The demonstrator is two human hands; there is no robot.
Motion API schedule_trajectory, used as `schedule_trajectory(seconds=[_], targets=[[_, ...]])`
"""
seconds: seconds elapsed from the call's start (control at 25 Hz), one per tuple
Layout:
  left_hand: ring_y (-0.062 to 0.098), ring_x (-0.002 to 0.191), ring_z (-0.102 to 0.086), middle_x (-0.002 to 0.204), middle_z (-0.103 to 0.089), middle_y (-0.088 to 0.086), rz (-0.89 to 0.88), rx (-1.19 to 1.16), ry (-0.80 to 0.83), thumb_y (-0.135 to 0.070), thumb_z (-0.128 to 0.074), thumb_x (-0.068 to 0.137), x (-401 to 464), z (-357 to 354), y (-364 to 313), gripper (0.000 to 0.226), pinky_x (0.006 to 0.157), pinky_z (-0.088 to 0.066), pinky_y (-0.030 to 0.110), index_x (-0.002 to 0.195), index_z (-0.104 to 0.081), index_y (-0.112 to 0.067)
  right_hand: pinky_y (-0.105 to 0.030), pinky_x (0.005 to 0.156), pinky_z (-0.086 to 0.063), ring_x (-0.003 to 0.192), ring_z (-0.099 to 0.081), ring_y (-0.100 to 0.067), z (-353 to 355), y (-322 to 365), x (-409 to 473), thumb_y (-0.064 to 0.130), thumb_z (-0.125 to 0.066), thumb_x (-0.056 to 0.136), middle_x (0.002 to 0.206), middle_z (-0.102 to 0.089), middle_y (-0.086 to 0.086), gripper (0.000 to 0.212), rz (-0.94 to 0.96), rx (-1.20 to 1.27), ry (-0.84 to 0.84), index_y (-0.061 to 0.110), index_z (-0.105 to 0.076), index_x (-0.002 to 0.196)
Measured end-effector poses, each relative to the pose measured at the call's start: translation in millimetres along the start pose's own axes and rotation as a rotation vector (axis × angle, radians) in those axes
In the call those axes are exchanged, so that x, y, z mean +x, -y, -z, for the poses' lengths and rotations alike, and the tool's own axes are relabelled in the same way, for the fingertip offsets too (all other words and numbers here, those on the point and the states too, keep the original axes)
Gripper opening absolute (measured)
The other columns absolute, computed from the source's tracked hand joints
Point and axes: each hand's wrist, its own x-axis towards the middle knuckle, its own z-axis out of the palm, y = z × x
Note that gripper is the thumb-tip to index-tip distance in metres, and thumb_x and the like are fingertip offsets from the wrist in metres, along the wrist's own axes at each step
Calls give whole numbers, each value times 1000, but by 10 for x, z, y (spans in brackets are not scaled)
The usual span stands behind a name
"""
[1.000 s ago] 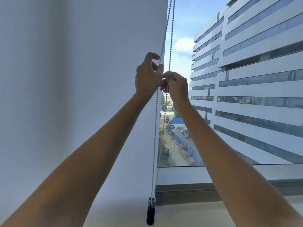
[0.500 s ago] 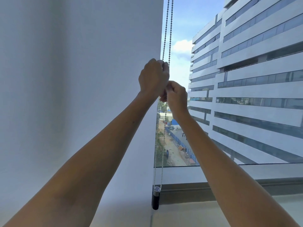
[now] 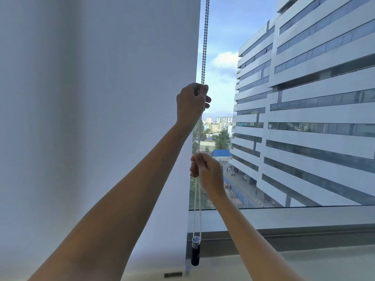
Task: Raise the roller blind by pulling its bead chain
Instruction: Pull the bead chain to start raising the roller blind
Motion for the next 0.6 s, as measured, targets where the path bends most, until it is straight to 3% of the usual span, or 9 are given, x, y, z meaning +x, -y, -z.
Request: schedule_trajectory(seconds=[0.12,0.28,0.48,0.6], targets=[[15,53,-62,69,-70,9,7,-14,10,-14,-55,94,-87,-7,80,17,66,-57,33,94,-68,-2,-20,50,-53,51,-60,-11,9,-242,-294,10,-48,97,61,-63,-8,25,-53,13,19,4,-66,79],[8,49,-59,62,-67,6,-25,15,-28,-9,-54,93,-276,-24,193,17,60,-54,24,88,-70,-4,-21,56,-56,55,-64,-14,63,-400,-468,9,-50,95,64,-68,-10,23,-44,25,46,5,-67,80],[8,49,-59,55,-63,-2,-79,-26,-73,-9,-54,93,-368,6,154,17,63,-56,27,86,-70,-6,-25,61,-59,62,-68,-11,222,-190,-326,41,-49,89,67,-70,4,31,123,-106,75,19,-67,78],[5,47,-58,55,-63,-2,-111,23,-79,-12,-55,93,-438,37,174,18,63,-53,22,84,-69,-7,-29,65,-60,68,-70,-15,357,202,110,41,-47,92,72,-70,1,28,166,-96,-64,21,-64,85]])
